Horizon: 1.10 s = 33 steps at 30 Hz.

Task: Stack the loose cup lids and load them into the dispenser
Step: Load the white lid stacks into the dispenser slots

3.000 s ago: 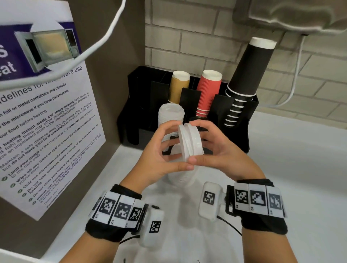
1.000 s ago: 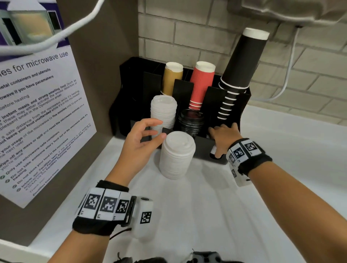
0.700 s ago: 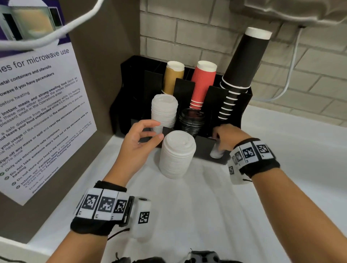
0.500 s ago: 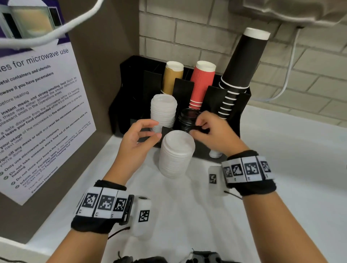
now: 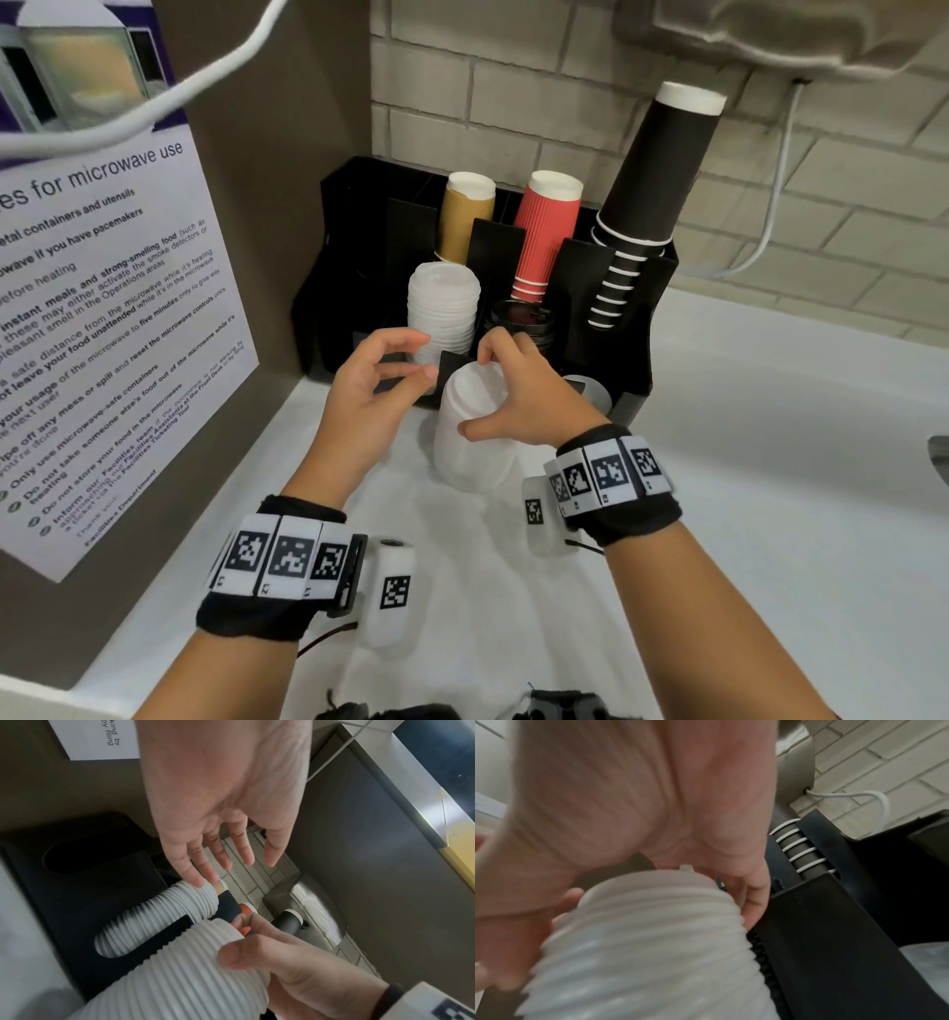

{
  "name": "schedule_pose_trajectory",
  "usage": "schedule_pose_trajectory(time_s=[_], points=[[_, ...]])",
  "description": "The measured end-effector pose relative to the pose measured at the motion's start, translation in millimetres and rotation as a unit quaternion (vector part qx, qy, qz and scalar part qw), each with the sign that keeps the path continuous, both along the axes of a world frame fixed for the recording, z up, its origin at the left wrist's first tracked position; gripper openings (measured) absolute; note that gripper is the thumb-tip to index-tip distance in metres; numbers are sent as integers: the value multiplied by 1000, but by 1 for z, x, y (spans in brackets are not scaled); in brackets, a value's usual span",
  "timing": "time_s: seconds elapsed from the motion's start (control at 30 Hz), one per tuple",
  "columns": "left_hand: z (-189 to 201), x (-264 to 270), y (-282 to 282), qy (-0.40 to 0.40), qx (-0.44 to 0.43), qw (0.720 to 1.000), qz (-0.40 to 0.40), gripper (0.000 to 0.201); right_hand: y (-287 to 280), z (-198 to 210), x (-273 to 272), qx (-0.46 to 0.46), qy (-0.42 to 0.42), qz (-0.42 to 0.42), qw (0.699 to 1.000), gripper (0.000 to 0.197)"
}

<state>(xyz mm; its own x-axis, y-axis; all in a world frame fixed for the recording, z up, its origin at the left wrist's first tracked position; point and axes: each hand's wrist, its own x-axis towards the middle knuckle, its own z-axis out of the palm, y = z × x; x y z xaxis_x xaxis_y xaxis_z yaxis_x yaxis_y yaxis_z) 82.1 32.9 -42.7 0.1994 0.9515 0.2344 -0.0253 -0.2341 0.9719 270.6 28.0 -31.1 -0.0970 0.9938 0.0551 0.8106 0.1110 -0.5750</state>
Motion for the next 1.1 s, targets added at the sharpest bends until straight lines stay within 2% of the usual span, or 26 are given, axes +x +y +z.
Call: schedule_pose_trajectory(time_s=[0.2,0.3,0.37,0.43,0.5,0.6,0.83,1.1], points=[[3,-3,4,-23,12,1000,-13,33,-5,17,4,43,65,-23,997,61],[4,-3,1,-6,7,996,-90,71,-16,33,3,73,159,-34,984,58],[5,1,-2,-6,7,990,-143,90,-26,40,-4,51,239,-33,969,58],[7,4,-5,-28,0,985,-173,97,-34,43,-13,25,297,-25,954,60],[10,5,-6,-48,-7,982,-184,95,-41,42,-19,12,331,-24,943,59],[13,2,-4,-56,1,979,-194,92,-49,41,-21,10,345,-24,938,56],[14,1,-3,-63,11,976,-210,88,-59,48,-12,-1,296,8,955,68],[11,5,-2,-60,12,970,-233,93,-62,48,-15,19,290,-19,957,66]])
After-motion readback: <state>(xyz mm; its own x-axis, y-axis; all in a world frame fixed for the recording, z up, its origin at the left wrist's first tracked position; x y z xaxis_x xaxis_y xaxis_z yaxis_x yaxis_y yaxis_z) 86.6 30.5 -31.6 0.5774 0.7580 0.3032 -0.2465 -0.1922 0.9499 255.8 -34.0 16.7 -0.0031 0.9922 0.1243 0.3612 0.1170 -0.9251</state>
